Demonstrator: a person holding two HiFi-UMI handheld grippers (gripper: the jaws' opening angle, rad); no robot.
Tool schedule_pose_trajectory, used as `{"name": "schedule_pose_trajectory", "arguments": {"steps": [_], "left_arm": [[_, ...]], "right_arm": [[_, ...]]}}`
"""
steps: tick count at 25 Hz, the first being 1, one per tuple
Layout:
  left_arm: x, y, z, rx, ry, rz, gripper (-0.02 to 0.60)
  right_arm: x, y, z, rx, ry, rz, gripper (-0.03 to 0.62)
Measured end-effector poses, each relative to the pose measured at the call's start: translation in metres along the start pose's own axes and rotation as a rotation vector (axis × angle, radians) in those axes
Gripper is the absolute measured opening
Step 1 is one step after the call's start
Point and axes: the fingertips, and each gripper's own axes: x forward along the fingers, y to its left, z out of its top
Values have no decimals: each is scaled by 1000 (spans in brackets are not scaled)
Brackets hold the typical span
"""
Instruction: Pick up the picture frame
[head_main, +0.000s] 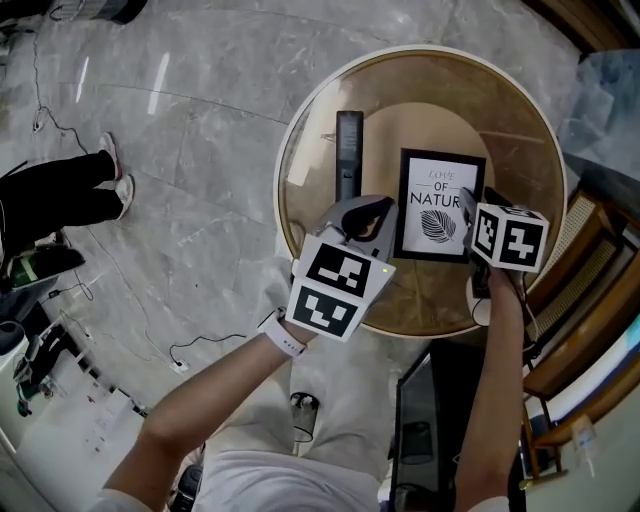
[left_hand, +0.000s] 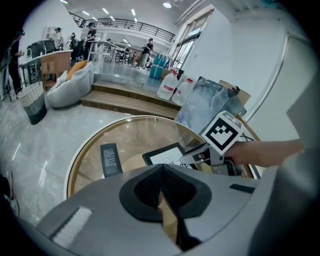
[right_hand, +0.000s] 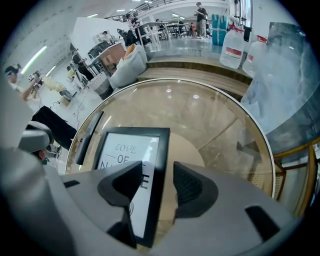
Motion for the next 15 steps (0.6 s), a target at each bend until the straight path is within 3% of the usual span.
{"name": "schedule_pose_trajectory", "arguments": {"steps": [7, 15], "left_arm": [[-11, -5, -2, 28, 3, -14, -8], [-24, -6, 3, 45, -9, -22, -8]], "right_arm": [[-3, -8, -1, 127, -18, 14, 67], [-18, -8, -3, 150, -101, -95, 60]]}}
